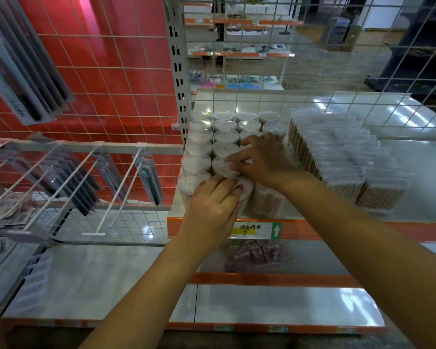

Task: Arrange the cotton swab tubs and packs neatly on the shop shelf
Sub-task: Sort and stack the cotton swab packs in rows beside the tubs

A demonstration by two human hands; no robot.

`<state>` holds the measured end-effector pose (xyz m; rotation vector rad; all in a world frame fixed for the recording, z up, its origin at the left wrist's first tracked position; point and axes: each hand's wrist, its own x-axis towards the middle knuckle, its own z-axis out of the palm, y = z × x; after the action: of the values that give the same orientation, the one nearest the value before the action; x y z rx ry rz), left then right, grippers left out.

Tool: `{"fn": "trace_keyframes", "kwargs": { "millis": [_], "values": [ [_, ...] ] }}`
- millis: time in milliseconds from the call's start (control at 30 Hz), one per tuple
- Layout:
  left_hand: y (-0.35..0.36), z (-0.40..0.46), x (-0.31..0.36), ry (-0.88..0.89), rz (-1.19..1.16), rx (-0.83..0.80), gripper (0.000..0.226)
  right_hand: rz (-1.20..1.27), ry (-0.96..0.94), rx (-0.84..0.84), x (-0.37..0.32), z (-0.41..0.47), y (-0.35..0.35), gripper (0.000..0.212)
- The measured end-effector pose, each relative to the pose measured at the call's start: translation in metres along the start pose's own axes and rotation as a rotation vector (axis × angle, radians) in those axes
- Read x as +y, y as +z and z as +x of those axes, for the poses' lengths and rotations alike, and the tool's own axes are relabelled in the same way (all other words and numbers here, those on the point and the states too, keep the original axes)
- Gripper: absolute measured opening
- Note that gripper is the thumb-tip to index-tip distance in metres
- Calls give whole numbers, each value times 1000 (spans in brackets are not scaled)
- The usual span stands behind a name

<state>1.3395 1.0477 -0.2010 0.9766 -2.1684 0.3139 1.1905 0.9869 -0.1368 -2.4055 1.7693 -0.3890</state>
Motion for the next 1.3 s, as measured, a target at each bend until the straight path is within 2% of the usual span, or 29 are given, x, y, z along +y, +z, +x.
{"fn": "trace_keyframes", "kwargs": {
  "millis": [233,433,600,700,767,833,900,1033,1300],
  "values": [
    [-3,5,2,-23,8,-35,24,-28,-40,-45,5,3,-2,30],
    [-12,15,3,-99,8,-224,31,-47,-15,-25,2,1,3,32],
    [-31,12,-14,-72,-6,-266,43,5,-74,24,-9,-12,-8,36],
    [-46,9,-37,-177,-17,-370,70,34,-150,-130,-16,-32,-17,53],
    [-50,11,-46,-296,-42,-511,87,-76,-175,-246,-21,-42,-15,75],
    [-47,15,-48,-353,-30,-671,95,-158,-178,-309,-25,-44,-8,87],
    [-45,21,-46,-335,-1,-748,89,-185,-170,-312,-27,-42,-1,86],
    [-42,24,-49,-331,-15,-749,80,-191,-148,-295,-26,-37,5,83],
    [-35,25,-53,-320,-32,-724,80,-203,-112,-309,-31,-31,10,82]
  ]
}}
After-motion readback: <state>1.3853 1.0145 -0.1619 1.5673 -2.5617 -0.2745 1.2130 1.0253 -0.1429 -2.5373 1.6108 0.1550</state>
